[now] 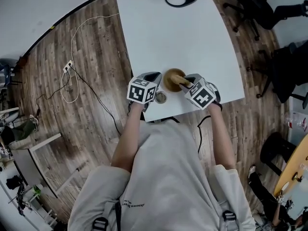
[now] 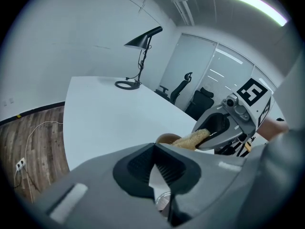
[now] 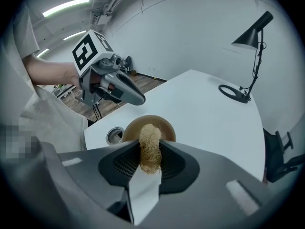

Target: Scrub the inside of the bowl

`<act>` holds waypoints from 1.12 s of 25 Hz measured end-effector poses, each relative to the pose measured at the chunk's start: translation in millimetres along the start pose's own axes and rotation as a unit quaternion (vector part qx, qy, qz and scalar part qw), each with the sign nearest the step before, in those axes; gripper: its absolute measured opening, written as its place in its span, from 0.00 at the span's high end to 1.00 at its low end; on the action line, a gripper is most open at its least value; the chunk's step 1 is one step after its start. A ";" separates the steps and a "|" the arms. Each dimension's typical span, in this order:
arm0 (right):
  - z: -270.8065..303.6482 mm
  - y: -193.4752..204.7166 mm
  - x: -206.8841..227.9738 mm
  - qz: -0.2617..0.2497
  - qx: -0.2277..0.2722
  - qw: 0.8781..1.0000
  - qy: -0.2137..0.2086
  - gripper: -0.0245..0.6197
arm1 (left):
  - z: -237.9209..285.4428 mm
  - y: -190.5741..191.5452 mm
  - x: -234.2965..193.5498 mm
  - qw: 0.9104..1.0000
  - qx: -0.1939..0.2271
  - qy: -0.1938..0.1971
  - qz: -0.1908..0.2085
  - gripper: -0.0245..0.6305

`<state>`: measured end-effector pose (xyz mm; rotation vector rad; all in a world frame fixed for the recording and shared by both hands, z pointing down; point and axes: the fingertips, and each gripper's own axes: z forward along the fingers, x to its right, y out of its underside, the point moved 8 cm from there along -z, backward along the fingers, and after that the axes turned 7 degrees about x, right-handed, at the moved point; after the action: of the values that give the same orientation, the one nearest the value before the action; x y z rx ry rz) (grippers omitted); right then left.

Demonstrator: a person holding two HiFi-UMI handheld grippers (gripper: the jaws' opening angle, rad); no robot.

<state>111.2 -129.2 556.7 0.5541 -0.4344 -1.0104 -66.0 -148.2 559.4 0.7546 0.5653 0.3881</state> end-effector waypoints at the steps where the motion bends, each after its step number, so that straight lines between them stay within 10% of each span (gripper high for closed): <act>1: 1.8 0.6 1.5 0.000 -0.002 1.000 0.000 0.77 | 1.3 -0.8 -2.9 1.000 -0.002 0.000 0.002 0.96; 14: 12.2 -10.5 7.7 -0.004 -0.037 0.999 -0.013 0.77 | 41.0 9.8 -15.7 0.991 -0.083 0.091 -0.049 0.82; 28: 42.6 -24.9 4.5 0.029 -0.065 0.997 -0.037 0.77 | 51.5 18.0 -12.3 0.991 -0.107 0.077 -0.025 0.93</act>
<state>72.0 -153.3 575.0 0.3860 -0.4434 -0.9984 -46.8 -169.8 607.3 0.5066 0.6756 0.4547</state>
